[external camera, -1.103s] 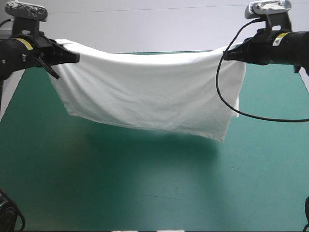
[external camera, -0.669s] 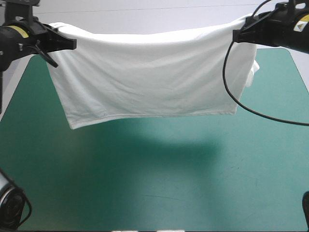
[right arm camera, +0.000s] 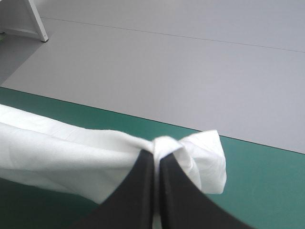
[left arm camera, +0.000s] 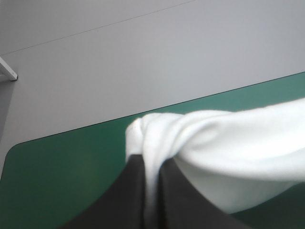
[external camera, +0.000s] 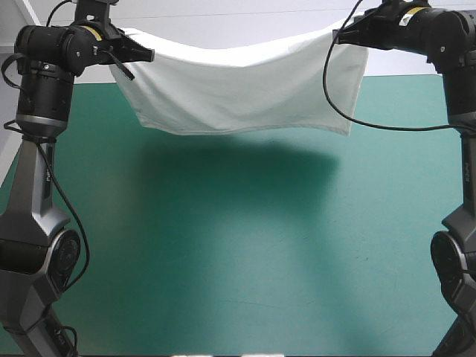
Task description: Fold the cloth
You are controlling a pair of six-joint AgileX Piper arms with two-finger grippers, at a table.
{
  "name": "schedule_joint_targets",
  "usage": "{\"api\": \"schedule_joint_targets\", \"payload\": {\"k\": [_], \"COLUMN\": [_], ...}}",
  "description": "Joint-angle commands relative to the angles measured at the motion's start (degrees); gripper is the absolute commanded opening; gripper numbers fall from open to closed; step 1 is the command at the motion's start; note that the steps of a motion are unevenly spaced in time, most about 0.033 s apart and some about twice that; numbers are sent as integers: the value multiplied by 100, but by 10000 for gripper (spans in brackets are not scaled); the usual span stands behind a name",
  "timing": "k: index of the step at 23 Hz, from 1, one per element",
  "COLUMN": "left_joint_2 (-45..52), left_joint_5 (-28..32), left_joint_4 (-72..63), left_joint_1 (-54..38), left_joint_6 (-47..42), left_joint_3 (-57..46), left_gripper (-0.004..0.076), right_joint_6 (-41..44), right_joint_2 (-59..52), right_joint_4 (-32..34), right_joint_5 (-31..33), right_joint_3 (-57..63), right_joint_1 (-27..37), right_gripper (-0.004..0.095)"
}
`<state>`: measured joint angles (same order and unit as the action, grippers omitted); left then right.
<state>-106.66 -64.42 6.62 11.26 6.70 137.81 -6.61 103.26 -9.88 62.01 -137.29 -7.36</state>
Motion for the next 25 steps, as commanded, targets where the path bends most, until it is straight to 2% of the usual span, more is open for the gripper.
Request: {"api": "schedule_joint_targets", "payload": {"k": [1, 4, 6, 8, 11, 13, 19, 25], "left_joint_2": [280, 70, 4, 174, 450, 898, 2180, 3457], "left_joint_5": [-88, -944, -945, -945, -945, -945, -945, -953], "left_joint_4": [20, -340, -860, -1313, -1179, -1109, -1082, -1412], "left_joint_1": [21, 21, 21, 21, 21, 21, 21, 21], "left_joint_6": [36, 119, 171, 269, 269, 269, 188, 188], "left_joint_3": [189, -137, -834, -2049, -3082, -4162, -5823, -7619], "left_gripper": [-8, -8, -8, -8, -8, -8, -8, -8], "right_joint_6": [-48, -5, -95, -243, -309, -345, -323, -245], "right_joint_2": [-232, -193, -205, -386, -717, -1221, -1984, -2893], "right_joint_4": [-190, -369, -536, -721, -710, -683, -364, -218], "right_joint_5": [361, 837, 938, 938, 793, 590, 915, 943], "right_joint_3": [-103, 664, 1669, 2897, 3882, 4765, 6170, 7669], "right_joint_1": [133, 133, 108, 108, 108, 108, 108, 108], "right_gripper": [-19, -19, -19, -18, -18, -18, -19, -18]}}
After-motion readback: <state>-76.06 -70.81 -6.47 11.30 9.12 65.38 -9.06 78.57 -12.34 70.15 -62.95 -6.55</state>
